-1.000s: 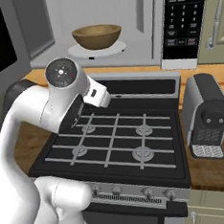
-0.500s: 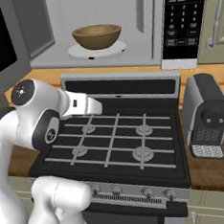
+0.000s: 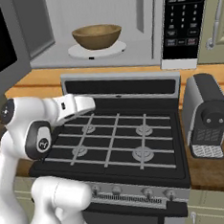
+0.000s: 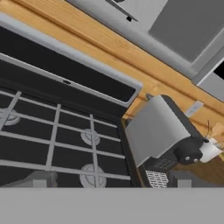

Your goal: Open the microwave, place the bowl with waffle inside the microwave, then close the microwave door and turn it on.

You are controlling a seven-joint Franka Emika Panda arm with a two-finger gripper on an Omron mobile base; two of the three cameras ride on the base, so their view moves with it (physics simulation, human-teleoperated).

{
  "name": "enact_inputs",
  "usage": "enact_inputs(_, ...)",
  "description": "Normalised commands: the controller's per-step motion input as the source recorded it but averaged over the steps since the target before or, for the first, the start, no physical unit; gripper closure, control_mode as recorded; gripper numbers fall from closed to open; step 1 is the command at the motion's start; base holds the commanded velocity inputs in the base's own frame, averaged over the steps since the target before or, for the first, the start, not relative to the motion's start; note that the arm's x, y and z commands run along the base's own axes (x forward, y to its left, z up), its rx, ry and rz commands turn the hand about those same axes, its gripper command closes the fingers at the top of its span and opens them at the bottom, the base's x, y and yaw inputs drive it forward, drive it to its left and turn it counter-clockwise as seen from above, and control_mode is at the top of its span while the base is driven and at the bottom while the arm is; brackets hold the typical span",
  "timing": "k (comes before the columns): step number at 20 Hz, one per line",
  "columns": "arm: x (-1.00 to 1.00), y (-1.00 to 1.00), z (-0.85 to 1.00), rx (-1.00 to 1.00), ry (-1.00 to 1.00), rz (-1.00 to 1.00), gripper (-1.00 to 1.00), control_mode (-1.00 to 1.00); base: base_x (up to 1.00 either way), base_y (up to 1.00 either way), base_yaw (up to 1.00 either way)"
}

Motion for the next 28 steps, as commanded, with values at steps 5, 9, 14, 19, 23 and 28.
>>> enact_inputs(5, 0.00, 0.21, -0.11, -0.06, -0.04, 0.00, -1.00, -1.00, 0.00, 0.00, 0.00)
enact_inputs(9, 0.00, 0.28, -0.12, 0.06, 0.00, 0.01, -1.00, -1.00, 0.00, 0.00, 0.00)
enact_inputs(14, 0.00, 0.27, -0.22, 0.07, 0.00, 0.05, -1.00, -1.00, 0.00, 0.00, 0.00)
enact_inputs(19, 0.00, 0.40, -0.56, 0.01, 0.00, 0.03, -1.00, -1.00, 0.00, 0.00, 0.00)
enact_inputs(23, 0.00, 0.35, -0.81, 0.00, 0.00, 0.01, -1.00, -1.00, 0.00, 0.00, 0.00)
enact_inputs(28, 0.00, 0.19, -0.83, 0.00, -0.03, 0.00, -1.00, -1.00, 0.00, 0.00, 0.00)
